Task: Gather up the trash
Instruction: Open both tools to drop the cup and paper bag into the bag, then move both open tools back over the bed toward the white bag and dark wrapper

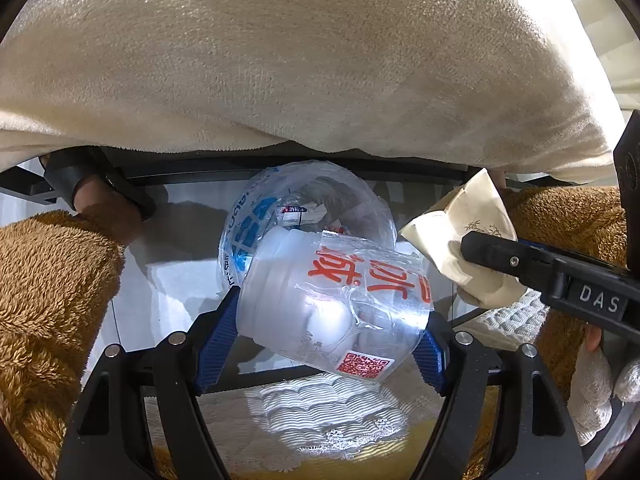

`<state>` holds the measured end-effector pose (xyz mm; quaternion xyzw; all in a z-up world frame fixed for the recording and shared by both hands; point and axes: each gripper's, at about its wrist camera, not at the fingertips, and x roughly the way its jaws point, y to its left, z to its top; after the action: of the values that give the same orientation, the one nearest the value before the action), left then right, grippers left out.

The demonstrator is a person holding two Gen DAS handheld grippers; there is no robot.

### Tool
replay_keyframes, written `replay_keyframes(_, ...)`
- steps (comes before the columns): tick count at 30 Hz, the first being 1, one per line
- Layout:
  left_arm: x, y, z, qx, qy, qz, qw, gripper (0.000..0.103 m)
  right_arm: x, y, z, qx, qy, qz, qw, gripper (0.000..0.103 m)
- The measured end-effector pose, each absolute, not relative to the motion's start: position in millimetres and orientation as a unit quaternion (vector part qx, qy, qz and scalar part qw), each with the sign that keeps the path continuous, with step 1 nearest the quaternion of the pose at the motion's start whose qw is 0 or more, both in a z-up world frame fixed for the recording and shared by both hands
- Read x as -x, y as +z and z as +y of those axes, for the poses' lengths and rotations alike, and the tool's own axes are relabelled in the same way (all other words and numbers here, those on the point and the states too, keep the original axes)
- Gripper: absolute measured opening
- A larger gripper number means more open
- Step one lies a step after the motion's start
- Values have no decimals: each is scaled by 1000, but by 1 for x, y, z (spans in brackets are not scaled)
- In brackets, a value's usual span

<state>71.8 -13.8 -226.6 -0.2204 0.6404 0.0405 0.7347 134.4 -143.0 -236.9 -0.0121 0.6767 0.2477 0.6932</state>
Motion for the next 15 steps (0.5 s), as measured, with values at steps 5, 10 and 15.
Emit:
replay_keyframes(5,-73,-225,-19,209,34,644,736,82,-138,-238,-148,-4,241,682,690,45)
replay_keyframes(10,-74,-224,-18,212,40,643,735,82,-139,-239,-149,-5,236,682,692,47)
replay_keyframes(15,-72,-218,-17,212,46,631,745,82,-133,-233,-147,11,241,669,703,47)
